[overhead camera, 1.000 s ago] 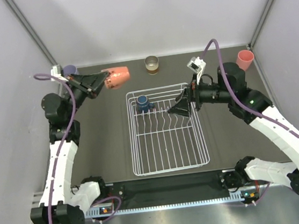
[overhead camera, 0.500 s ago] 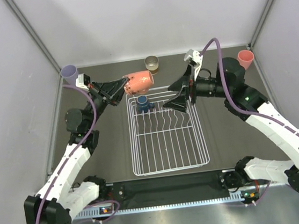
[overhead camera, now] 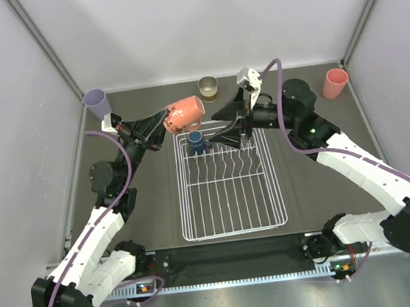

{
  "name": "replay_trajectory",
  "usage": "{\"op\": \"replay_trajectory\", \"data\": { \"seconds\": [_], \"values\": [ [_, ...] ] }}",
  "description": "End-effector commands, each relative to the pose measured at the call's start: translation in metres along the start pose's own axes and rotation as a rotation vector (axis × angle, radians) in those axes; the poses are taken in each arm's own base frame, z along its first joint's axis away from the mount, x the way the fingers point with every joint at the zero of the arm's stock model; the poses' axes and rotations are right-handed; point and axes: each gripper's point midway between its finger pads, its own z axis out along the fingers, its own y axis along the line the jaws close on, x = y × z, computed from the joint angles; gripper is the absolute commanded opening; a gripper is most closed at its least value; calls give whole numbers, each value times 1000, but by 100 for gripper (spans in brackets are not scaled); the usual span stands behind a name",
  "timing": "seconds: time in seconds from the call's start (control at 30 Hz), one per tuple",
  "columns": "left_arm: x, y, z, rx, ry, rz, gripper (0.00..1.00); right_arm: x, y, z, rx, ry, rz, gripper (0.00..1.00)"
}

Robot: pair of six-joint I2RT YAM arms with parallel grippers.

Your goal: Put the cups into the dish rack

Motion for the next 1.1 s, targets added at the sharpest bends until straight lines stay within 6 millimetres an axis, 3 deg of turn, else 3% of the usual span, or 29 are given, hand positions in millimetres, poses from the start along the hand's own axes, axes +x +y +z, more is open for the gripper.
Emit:
{"op": "replay_trajectory", "data": {
  "seconds": [0.0,0.77,0.93,1.07],
  "values": [
    [18,-46,-7,160,58,1,0,-32,22,8,-130,-88,-132,77],
    [31,-46,-16,169,127,-48,0,-42,32,39,-278,-34,-121,59],
    [30,-34,-21,137,119,-68,0,-45,36,47,-289,-15,-132,42],
    [29,-29,-24,131,115,-81,0,-33,38,52,-309,53,-130,19]
  ]
}}
